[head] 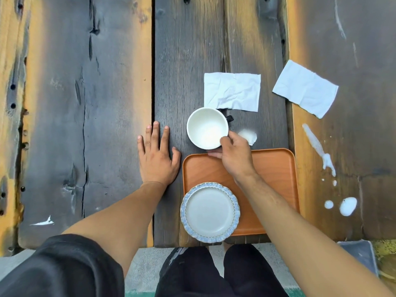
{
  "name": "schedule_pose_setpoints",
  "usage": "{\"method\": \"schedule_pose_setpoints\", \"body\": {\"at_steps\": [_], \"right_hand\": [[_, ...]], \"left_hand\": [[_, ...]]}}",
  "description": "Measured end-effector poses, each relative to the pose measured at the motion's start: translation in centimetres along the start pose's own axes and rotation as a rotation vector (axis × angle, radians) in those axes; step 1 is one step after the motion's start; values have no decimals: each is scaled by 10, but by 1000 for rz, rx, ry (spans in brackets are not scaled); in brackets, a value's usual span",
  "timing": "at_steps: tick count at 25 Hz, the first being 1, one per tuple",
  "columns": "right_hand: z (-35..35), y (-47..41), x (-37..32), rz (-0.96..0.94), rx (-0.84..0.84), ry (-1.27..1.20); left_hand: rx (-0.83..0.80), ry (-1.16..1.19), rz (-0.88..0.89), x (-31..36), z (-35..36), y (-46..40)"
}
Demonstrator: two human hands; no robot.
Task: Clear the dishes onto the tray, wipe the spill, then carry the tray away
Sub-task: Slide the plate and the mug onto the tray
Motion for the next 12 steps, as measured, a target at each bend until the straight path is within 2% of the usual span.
{"method": "schedule_pose_setpoints", "body": {"at_steps": [4,12], "right_hand": [[-15,12,-9,-37,-6,51],[-90,56,-18,-169,-88,394]], "left_hand": [[29,-5,3,0,-1,1],[38,-3,0,0,-1,2]]}}
Point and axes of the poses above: each hand's wrist, its own y-axis away from the middle knuckle, its own z-axis out of the palm, x = y × z, the point moved 6 cm from there along -y, towards the middle knuckle, and after that the axes turned 15 degrees about -y, right-handed, at the moved point
